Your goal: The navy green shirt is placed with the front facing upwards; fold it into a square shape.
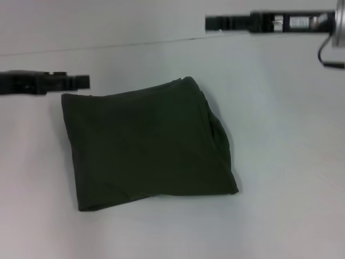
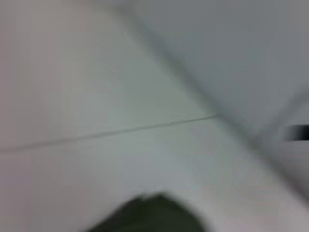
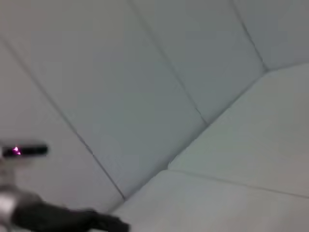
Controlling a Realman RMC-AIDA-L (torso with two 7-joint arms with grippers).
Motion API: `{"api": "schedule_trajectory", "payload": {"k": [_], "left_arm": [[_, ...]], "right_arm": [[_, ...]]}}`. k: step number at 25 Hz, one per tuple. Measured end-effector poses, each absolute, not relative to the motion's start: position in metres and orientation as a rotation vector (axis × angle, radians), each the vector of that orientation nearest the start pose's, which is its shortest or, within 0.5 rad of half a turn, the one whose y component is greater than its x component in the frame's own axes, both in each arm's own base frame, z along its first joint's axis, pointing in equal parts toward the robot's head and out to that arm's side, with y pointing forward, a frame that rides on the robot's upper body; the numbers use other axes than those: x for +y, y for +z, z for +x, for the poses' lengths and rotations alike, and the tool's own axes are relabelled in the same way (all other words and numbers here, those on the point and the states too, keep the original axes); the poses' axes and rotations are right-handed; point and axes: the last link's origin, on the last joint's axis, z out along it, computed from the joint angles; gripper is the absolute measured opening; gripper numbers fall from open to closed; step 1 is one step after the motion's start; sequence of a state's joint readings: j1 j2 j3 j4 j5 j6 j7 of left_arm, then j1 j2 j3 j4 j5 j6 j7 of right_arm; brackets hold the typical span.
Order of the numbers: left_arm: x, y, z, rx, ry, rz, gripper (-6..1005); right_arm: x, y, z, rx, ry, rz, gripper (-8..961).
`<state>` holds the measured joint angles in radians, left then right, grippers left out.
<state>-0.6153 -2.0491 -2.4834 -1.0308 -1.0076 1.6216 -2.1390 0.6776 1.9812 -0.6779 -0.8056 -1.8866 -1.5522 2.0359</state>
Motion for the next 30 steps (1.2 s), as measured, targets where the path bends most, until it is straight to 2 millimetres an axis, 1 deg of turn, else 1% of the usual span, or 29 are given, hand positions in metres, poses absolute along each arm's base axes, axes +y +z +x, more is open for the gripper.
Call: {"api": "schedule_trajectory", "payload": {"k": [3, 4, 6, 8, 11, 12, 13, 14, 17, 19, 21, 23, 27, 30], "left_arm": [[0.342, 0.073, -0.224, -0.996, -0.748, -2.648, 817], [0.337, 0.071, -0.227, -0.975, -0.765, -2.652, 826], [0.324, 0.061, -0.235, -0.937, -0.791, -2.666, 845], [0.309, 0.048, -0.242, -0.869, -0.805, -2.691, 863], [0.283, 0.027, -0.255, -0.683, -0.836, -2.713, 890], [0.278, 0.022, -0.26, -0.647, -0.858, -2.712, 890], [0.271, 0.016, -0.265, -0.616, -0.89, -2.707, 890], [0.267, 0.013, -0.268, -0.601, -0.907, -2.703, 889], [0.25, -0.001, -0.281, -0.532, -0.97, -2.662, 889], [0.241, -0.01, -0.286, -0.496, -1.0, -2.638, 889], [0.233, -0.017, -0.289, -0.481, -1.02, -2.626, 890], [0.225, -0.02, -0.292, -0.481, -1.038, -2.621, 884], [0.216, -0.016, -0.295, -0.487, -1.054, -2.612, 875], [0.213, -0.015, -0.301, -0.503, -1.023, -2.608, 871]], "right_arm": [[0.375, 0.059, 0.221, 0.893, 0.855, -2.588, 679], [0.367, 0.051, 0.228, 0.846, 0.84, -2.594, 680], [0.354, 0.038, 0.239, 0.761, 0.817, -2.587, 683], [0.338, 0.029, 0.25, 0.637, 0.78, -2.615, 686], [0.315, 0.016, 0.264, 0.545, 0.751, -2.667, 690], [0.299, 0.007, 0.272, 0.521, 0.773, -2.69, 808], [0.287, 0.002, 0.276, 0.491, 0.801, -2.701, 807], [0.287, 0.002, 0.276, 0.491, 0.801, -2.701, 805], [0.257, -0.007, 0.284, 0.324, 0.897, -2.692, 802], [0.242, -0.015, 0.289, 0.25, 0.945, -2.676, 799], [0.232, -0.023, 0.292, 0.227, 0.963, -2.666, 797], [0.229, -0.028, 0.295, 0.238, 0.961, -2.659, 795], [0.228, -0.029, 0.297, 0.242, 0.958, -2.648, 794], [0.231, -0.03, 0.298, 0.244, 0.933, -2.668, 794]]}}
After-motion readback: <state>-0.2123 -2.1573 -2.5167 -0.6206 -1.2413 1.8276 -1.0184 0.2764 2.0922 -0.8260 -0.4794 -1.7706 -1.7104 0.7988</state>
